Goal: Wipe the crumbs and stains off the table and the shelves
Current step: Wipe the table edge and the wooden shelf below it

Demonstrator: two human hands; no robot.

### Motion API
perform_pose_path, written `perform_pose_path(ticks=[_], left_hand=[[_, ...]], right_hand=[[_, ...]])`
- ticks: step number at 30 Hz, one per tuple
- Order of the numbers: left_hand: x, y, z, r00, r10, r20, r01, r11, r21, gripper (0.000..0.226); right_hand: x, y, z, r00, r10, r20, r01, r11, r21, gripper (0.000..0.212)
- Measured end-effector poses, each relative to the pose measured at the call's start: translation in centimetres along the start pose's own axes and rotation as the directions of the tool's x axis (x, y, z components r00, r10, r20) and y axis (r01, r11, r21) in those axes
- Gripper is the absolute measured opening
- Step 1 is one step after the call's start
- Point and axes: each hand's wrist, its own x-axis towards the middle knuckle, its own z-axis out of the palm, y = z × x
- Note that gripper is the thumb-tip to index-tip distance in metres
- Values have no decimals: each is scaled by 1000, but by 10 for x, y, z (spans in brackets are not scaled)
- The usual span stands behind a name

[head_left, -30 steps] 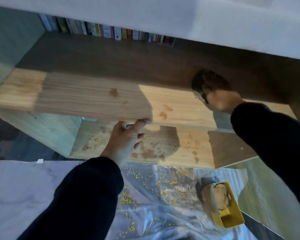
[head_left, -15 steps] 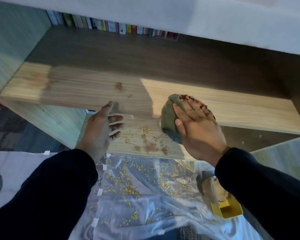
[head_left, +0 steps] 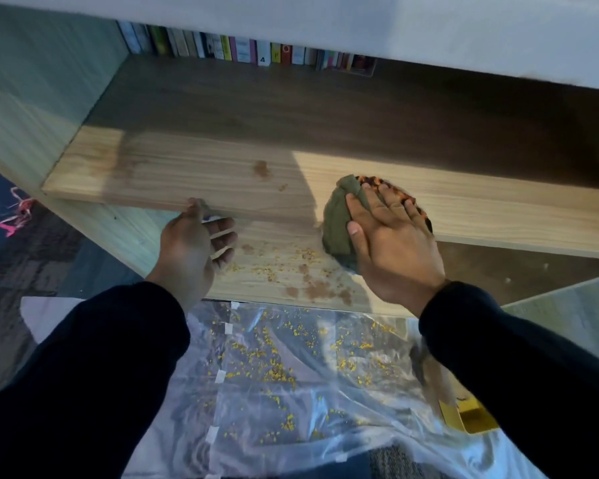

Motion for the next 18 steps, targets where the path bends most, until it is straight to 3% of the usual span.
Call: perform_pose_path(ticks=[5, 9, 13, 18], left_hand=[[3, 12, -16, 999, -19, -26, 19, 1000, -2, 32], [7, 11, -16, 1000, -3, -28, 4, 999, 38, 38], [7, 8, -11, 998, 4, -55, -4, 1000, 8, 35], [10, 7, -13, 999, -15, -34, 16, 1000, 25, 34]], right_hand=[[73, -61, 5, 992, 121, 26, -122, 991, 62, 60], [90, -112, 12, 999, -15, 32, 12, 996, 91, 57], [44, -101, 13, 977, -210, -20, 211, 974, 78, 59], [56, -85, 8, 983, -181, 18, 179, 982, 60, 58]])
